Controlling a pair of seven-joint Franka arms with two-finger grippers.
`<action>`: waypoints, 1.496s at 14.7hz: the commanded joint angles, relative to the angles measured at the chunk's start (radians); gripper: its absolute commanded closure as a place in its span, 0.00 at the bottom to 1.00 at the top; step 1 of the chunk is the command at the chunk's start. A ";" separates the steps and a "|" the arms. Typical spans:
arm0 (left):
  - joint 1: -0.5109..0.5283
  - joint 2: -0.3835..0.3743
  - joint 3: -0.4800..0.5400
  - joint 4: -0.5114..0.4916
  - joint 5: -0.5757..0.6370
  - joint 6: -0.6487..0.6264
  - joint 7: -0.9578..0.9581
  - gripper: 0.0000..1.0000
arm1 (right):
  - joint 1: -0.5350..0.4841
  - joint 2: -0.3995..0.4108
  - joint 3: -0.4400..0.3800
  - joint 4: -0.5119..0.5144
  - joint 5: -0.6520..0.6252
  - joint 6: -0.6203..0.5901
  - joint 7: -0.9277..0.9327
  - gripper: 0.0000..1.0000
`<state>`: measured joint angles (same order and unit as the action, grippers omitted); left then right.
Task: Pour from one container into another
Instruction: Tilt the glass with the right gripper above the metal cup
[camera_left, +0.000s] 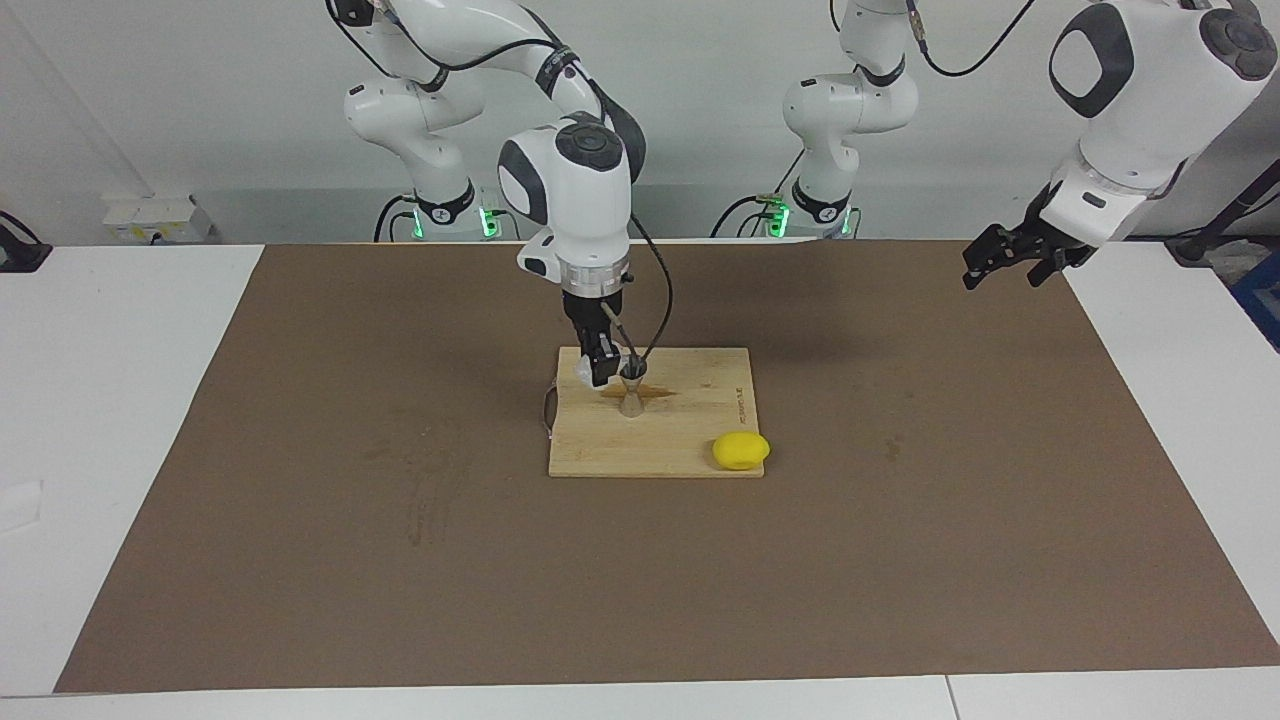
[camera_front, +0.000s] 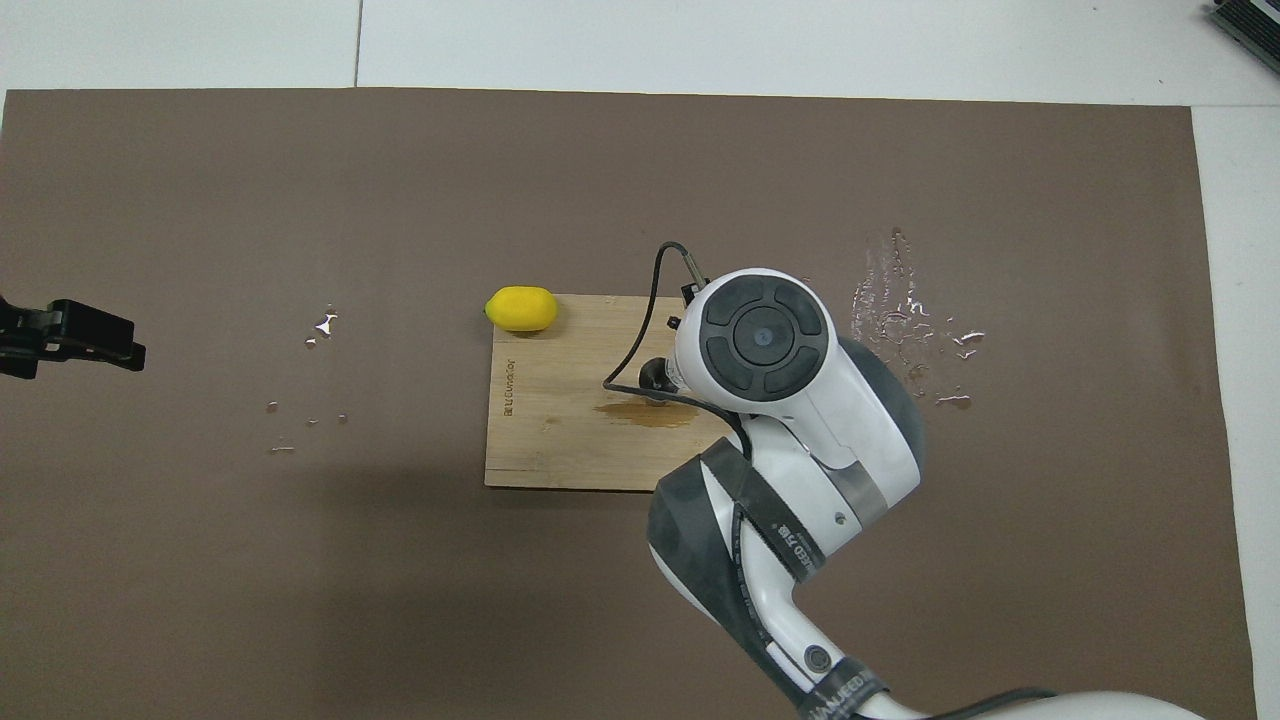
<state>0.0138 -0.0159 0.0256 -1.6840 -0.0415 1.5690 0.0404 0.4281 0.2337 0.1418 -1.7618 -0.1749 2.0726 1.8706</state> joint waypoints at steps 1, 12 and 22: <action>0.002 -0.006 0.004 0.007 -0.006 -0.009 -0.004 0.00 | 0.018 -0.004 -0.002 0.016 -0.061 -0.031 0.021 0.96; 0.000 -0.006 0.004 0.006 -0.006 -0.006 -0.005 0.00 | 0.018 -0.005 0.004 0.025 -0.081 -0.069 0.019 0.94; 0.002 -0.006 0.004 0.004 -0.006 -0.004 -0.005 0.00 | -0.101 0.013 0.004 0.019 0.204 -0.022 -0.040 0.95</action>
<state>0.0142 -0.0161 0.0268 -1.6837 -0.0415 1.5694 0.0404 0.3759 0.2367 0.1351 -1.7430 -0.0356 2.0405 1.8722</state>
